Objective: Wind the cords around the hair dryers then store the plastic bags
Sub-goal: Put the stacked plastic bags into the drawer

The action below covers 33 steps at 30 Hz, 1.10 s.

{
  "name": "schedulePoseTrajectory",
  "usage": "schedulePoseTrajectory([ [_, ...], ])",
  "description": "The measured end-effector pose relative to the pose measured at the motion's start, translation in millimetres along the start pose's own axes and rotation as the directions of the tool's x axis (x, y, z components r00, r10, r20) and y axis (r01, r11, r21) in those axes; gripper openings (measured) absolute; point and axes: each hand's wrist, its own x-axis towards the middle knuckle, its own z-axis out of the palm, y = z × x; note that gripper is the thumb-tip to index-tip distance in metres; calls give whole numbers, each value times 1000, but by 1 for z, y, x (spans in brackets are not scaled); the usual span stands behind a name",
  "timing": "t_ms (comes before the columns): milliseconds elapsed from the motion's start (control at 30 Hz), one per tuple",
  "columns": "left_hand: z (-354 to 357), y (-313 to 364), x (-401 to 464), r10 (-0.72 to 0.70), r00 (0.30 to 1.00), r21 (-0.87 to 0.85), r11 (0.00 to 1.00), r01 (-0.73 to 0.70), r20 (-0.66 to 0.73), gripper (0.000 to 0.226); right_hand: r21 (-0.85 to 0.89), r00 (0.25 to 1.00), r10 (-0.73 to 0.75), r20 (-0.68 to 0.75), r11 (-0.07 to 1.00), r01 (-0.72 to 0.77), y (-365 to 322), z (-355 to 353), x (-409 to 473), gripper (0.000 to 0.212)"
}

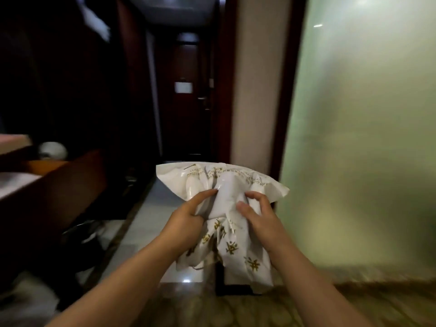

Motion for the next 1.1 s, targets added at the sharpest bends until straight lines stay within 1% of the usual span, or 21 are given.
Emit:
schedulePoseTrajectory([
  [67, -45, -17, 14, -57, 992, 9, 998, 59, -110, 66, 12, 995, -23, 94, 1000, 22, -4, 51, 41, 18],
  [100, -62, -22, 20, -81, 985, 17, 996, 85, -155, 67, 7, 990, -41, 133, 999, 41, -7, 71, 57, 17],
  [167, -99, -41, 32, -129, 952, 24, 990, 141, -277, 71, 9, 964, -84, 253, 996, 84, -11, 119, 93, 20],
  [200, -122, -50, 38, -148, 925, 9, 987, 162, -349, 72, 27, 940, -101, 324, 995, 98, -17, 150, 113, 21],
  [267, -152, -61, 45, -186, 877, -14, 980, 200, -443, 70, 70, 893, -135, 429, 991, 116, -30, 190, 137, 22],
  [367, -204, -78, 45, -220, 745, -47, 968, 246, -629, 66, 154, 755, -171, 632, 984, 94, -58, 265, 167, 28],
  [433, -231, -88, 40, -223, 669, -46, 961, 272, -709, 66, 189, 658, -176, 732, 981, 52, -73, 307, 175, 31],
  [467, -248, -93, 36, -217, 615, -51, 960, 275, -759, 63, 211, 596, -189, 781, 977, 33, -82, 333, 178, 31],
  [533, -275, -102, 30, -210, 509, -65, 956, 287, -835, 54, 240, 502, -217, 837, 971, 18, -95, 379, 182, 32],
  [567, -288, -106, 28, -207, 465, -64, 950, 304, -861, 51, 253, 472, -234, 850, 967, 23, -101, 399, 184, 32],
  [633, -314, -112, 23, -213, 386, -80, 940, 333, -898, 57, 272, 412, -275, 869, 960, 65, -115, 442, 186, 29],
  [700, -337, -120, 17, -232, 346, -106, 932, 346, -909, 64, 262, 338, -293, 894, 956, 135, -129, 483, 187, 26],
  [800, -372, -136, 11, -262, 334, -147, 932, 331, -905, 61, 243, 205, -299, 932, 935, 260, -145, 540, 192, 25],
  [900, -395, -153, 11, -354, 379, -216, 907, 361, -855, 65, 228, 59, -268, 962, 900, 371, -155, 586, 203, 28],
  [1000, -405, -170, 16, -490, 456, -272, 844, 463, -743, 76, 202, -121, -168, 978, 899, 390, -157, 629, 217, 32],
  [1100, -409, -184, 23, -621, 492, -297, 755, 585, -610, 92, 161, -301, -15, 954, 870, 467, -153, 673, 225, 49],
])
